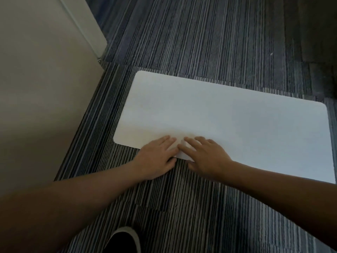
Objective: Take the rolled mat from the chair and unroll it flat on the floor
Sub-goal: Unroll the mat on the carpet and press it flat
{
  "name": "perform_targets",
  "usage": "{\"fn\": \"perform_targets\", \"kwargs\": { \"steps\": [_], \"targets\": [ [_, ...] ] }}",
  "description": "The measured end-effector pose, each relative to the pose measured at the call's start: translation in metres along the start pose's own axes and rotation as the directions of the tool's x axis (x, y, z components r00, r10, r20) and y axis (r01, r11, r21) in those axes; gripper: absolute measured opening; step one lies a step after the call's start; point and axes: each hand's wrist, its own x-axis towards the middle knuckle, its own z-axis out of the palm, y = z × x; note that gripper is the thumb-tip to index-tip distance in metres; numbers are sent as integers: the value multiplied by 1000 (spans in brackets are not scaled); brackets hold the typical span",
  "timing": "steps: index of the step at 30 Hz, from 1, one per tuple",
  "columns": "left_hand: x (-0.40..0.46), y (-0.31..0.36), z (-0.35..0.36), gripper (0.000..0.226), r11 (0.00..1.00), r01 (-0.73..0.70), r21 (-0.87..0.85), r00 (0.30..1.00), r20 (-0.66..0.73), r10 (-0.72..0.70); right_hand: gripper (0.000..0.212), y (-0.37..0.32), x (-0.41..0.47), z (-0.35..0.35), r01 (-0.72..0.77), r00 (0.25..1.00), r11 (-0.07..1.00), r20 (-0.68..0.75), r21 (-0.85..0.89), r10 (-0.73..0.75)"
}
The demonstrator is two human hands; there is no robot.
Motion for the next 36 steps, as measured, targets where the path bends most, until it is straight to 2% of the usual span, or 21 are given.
{"fn": "perform_targets", "kwargs": {
  "steps": [4,6,9,14,18,21,24,26,28,31,33,36],
  "targets": [
    [-39,-42,4,62,964,255,-73,965,-50,-259,65,-41,45,-7,83,995,995,-56,55,-80],
    [-54,-56,7,61,935,348,-76,934,-65,-352,62,-63,66,-4,107,993,993,-61,58,-103],
    [-67,-69,15,59,888,447,-109,892,-13,-451,60,-82,86,-1,93,994,993,-61,68,-89],
    [-73,-71,24,71,899,435,-54,900,-13,-436,63,-84,89,10,90,995,996,-51,26,-88],
    [-69,-70,22,69,909,416,0,909,-29,-416,64,-82,90,7,93,995,995,-24,22,-92],
    [-68,-74,16,64,905,423,-34,906,3,-423,62,-84,91,1,88,996,995,-14,39,-87],
    [-56,-75,5,60,906,422,-19,904,-60,-423,54,-84,93,-12,80,996,992,-48,96,-76],
    [-40,-72,1,64,905,425,-5,901,-93,-423,51,-77,94,-18,-4,992,992,-122,123,19],
    [-17,-66,1,72,915,402,-40,912,-66,-404,51,-65,92,-19,-140,975,983,-159,116,158],
    [16,-51,7,74,926,370,-69,927,-31,-373,67,-32,82,-11,-357,931,933,-61,39,359],
    [30,-42,12,77,909,411,-77,911,-1,-412,81,-7,72,-4,-470,883,882,-5,24,470],
    [36,-35,20,82,890,456,-20,890,-4,-456,89,12,61,6,-518,855,855,18,25,518]
  ]
}}
